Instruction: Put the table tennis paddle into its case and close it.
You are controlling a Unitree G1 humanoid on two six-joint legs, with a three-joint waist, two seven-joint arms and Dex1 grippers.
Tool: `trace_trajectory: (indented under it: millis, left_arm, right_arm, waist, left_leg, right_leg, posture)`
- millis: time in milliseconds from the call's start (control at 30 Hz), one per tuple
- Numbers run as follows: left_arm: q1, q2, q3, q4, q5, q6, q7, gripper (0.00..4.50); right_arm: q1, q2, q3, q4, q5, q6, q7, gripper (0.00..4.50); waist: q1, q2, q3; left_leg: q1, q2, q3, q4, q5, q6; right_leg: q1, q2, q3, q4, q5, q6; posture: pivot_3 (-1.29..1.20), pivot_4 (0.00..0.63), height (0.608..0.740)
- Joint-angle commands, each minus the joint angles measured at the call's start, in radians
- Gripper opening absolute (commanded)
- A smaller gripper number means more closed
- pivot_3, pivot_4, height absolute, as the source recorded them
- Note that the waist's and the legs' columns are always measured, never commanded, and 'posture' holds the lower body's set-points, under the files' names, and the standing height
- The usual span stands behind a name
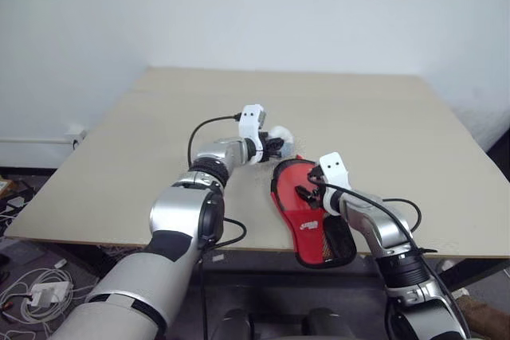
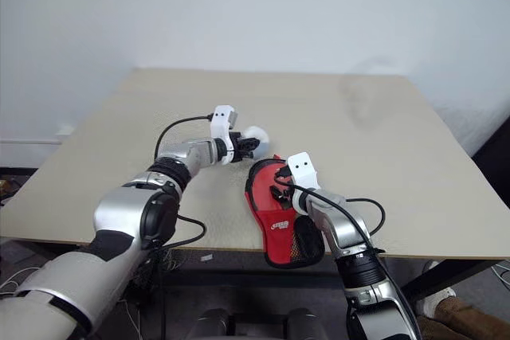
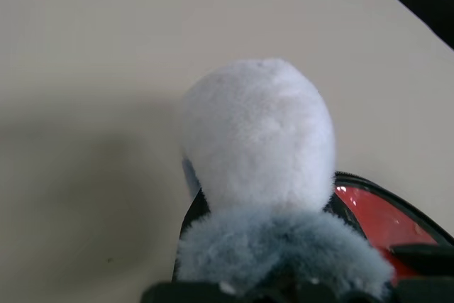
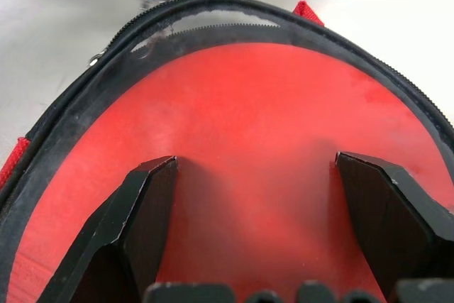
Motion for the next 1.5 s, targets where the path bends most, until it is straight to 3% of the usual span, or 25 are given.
trace_trajectory:
  millis: [33,367,833,1200,1500]
  left_arm:
    - [-0.081,-0.049,0.014,-0.039,0.017,-0.084,0.087,0.31]
    - [-0.080,-0.168,-0.008,-0.032,0.096,-0.200,0.231,0.30]
    - [0.016,-0.214,-0.227,-0.039,0.305,-0.408,-0.031,0.30]
    - [0.055,-0.156,-0.262,-0.045,0.319,-0.415,-0.178,4.07]
    - [0.059,-0.091,-0.173,-0.083,0.196,-0.390,-0.454,4.07]
  right_arm:
    - [0.078,0.000,0.057,0.080,-0.025,0.090,-0.006,3.89]
    - [0.105,0.006,0.033,0.053,-0.045,0.054,-0.037,3.89]
    - [0.073,0.008,-0.039,0.090,-0.059,-0.025,-0.113,3.89]
    - [0.067,-0.008,-0.052,0.046,-0.040,-0.047,-0.093,3.89]
    - [0.162,-0.177,-0.054,-0.235,0.051,0.040,0.101,3.89]
  waist:
    - [0.000,0.000,0.000]
    - [0.001,0.000,0.000]
    - [0.025,0.001,0.000]
    - [0.024,0.001,0.000]
    - [0.020,0.001,0.001]
  left_leg:
    - [0.000,0.000,0.000,0.000,0.000,0.000]
    - [0.001,0.000,0.000,-0.001,0.000,0.000]
    - [0.000,-0.002,0.001,-0.001,0.001,-0.001]
    - [-0.001,-0.003,0.001,-0.001,0.001,-0.001]
    - [-0.007,-0.003,0.001,-0.003,0.001,-0.001]
  right_leg:
    - [0.000,0.000,0.000,0.000,0.000,0.000]
    - [0.001,0.000,0.000,-0.001,0.000,0.000]
    - [-0.002,-0.002,0.000,-0.002,0.000,0.000]
    - [-0.003,-0.002,0.000,-0.001,0.000,0.000]
    - [-0.008,-0.002,0.001,-0.001,0.000,0.000]
  posture:
    - [0.00,0.000,0.740]
    - [0.00,0.000,0.740]
    - [0.00,0.000,0.740]
    - [0.00,0.000,0.740]
    - [0.00,0.000,0.740]
